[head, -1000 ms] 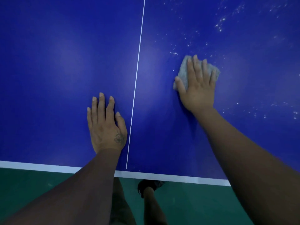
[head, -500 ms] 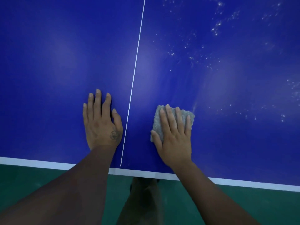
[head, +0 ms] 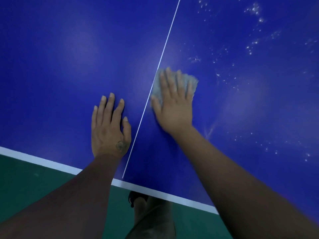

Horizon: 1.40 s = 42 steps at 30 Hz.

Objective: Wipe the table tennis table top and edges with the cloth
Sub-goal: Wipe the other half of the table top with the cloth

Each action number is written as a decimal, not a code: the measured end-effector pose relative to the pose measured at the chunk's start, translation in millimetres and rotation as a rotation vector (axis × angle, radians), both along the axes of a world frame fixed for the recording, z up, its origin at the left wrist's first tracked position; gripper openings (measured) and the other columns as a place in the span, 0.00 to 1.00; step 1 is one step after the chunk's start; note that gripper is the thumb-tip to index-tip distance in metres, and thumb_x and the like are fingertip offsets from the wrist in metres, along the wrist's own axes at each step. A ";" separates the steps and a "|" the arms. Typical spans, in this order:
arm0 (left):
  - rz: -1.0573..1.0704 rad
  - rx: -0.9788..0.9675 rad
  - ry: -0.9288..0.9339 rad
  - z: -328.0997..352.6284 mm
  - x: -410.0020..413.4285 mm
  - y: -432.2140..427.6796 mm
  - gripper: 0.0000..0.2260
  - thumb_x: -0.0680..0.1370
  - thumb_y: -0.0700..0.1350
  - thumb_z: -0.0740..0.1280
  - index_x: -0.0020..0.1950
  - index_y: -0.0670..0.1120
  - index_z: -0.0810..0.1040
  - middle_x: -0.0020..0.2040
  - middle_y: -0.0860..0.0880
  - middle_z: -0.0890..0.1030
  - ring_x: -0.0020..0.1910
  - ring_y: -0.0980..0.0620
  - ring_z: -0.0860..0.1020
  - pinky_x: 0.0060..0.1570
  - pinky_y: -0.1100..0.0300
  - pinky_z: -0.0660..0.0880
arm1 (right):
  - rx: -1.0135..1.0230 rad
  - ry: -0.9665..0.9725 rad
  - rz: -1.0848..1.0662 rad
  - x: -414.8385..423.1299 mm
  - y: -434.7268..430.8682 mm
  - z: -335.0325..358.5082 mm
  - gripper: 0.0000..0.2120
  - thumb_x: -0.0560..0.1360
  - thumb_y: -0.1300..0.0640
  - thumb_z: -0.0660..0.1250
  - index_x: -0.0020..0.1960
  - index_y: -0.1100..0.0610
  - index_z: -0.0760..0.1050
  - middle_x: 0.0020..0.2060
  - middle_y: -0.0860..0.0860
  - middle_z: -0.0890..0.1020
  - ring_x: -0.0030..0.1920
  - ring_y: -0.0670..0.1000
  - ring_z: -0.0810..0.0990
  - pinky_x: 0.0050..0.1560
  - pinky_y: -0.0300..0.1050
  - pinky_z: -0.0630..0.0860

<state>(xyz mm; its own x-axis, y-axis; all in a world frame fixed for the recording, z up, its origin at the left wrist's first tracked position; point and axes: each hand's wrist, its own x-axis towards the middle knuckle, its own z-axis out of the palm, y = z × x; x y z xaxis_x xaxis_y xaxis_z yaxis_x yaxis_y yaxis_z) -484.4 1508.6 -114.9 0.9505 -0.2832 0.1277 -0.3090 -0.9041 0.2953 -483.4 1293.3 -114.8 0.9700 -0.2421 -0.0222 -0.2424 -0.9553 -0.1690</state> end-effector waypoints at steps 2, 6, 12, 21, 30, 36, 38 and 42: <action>0.000 -0.003 -0.001 1.7 -0.7 -0.6 0.23 0.88 0.47 0.58 0.83 0.45 0.69 0.87 0.46 0.62 0.87 0.46 0.55 0.85 0.42 0.54 | 0.015 -0.010 0.185 -44.6 17.0 0.1 0.34 0.88 0.38 0.53 0.87 0.55 0.54 0.87 0.51 0.55 0.87 0.57 0.51 0.82 0.69 0.52; 0.005 0.004 0.024 4.8 -0.1 -2.8 0.23 0.87 0.46 0.59 0.83 0.45 0.69 0.87 0.47 0.62 0.87 0.47 0.56 0.85 0.42 0.54 | 0.024 0.013 0.397 -92.0 -14.7 -4.4 0.36 0.87 0.36 0.54 0.87 0.53 0.53 0.86 0.49 0.56 0.86 0.56 0.53 0.82 0.67 0.55; 0.010 0.005 0.053 5.6 -0.6 -3.9 0.24 0.87 0.47 0.59 0.83 0.46 0.68 0.87 0.48 0.61 0.87 0.47 0.55 0.86 0.43 0.53 | -0.035 -0.013 0.289 -75.6 -109.2 -4.9 0.35 0.86 0.35 0.55 0.87 0.53 0.55 0.86 0.49 0.57 0.86 0.55 0.53 0.83 0.67 0.53; 0.015 -0.025 0.015 7.3 -3.2 -6.7 0.22 0.87 0.48 0.60 0.82 0.47 0.70 0.86 0.49 0.63 0.87 0.48 0.57 0.86 0.44 0.53 | 0.032 0.037 0.016 -41.1 -42.6 5.8 0.36 0.86 0.37 0.53 0.87 0.54 0.52 0.87 0.51 0.53 0.87 0.59 0.48 0.83 0.69 0.43; 0.061 -0.036 0.009 5.5 -8.6 -7.8 0.20 0.88 0.45 0.61 0.80 0.42 0.74 0.84 0.45 0.68 0.85 0.45 0.62 0.85 0.45 0.57 | 0.080 -0.030 0.540 -102.8 -25.4 -4.0 0.34 0.87 0.36 0.54 0.87 0.53 0.56 0.86 0.49 0.58 0.86 0.56 0.54 0.83 0.67 0.52; 0.323 -0.164 0.141 21.0 -51.2 -41.1 0.21 0.88 0.44 0.59 0.80 0.40 0.73 0.83 0.45 0.69 0.85 0.46 0.62 0.86 0.50 0.56 | -0.018 -0.018 0.438 -128.4 -142.8 -4.2 0.34 0.87 0.36 0.55 0.87 0.52 0.55 0.86 0.48 0.57 0.87 0.55 0.52 0.83 0.67 0.53; 0.401 -0.044 0.175 22.9 -90.3 -72.9 0.26 0.89 0.48 0.54 0.86 0.40 0.62 0.87 0.44 0.60 0.87 0.45 0.54 0.86 0.48 0.51 | -0.046 0.002 0.371 -131.8 -158.6 -1.4 0.34 0.87 0.37 0.54 0.87 0.52 0.54 0.86 0.49 0.56 0.87 0.55 0.51 0.84 0.67 0.52; 0.482 0.052 0.124 7.1 -126.9 -98.4 0.28 0.89 0.51 0.53 0.88 0.42 0.56 0.89 0.46 0.55 0.88 0.46 0.51 0.86 0.43 0.50 | -0.040 0.034 0.072 -127.7 -125.3 -1.4 0.34 0.87 0.37 0.51 0.87 0.53 0.52 0.87 0.50 0.54 0.87 0.57 0.50 0.83 0.69 0.49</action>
<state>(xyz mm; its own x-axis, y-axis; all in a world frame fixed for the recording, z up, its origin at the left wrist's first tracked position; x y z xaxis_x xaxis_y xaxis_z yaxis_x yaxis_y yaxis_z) -611.3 1410.2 -107.8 0.9820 0.1886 0.0032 0.1816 -0.9500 0.2539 -611.1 1168.0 -116.2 0.9837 -0.1734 -0.0475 -0.1780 -0.9763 -0.1230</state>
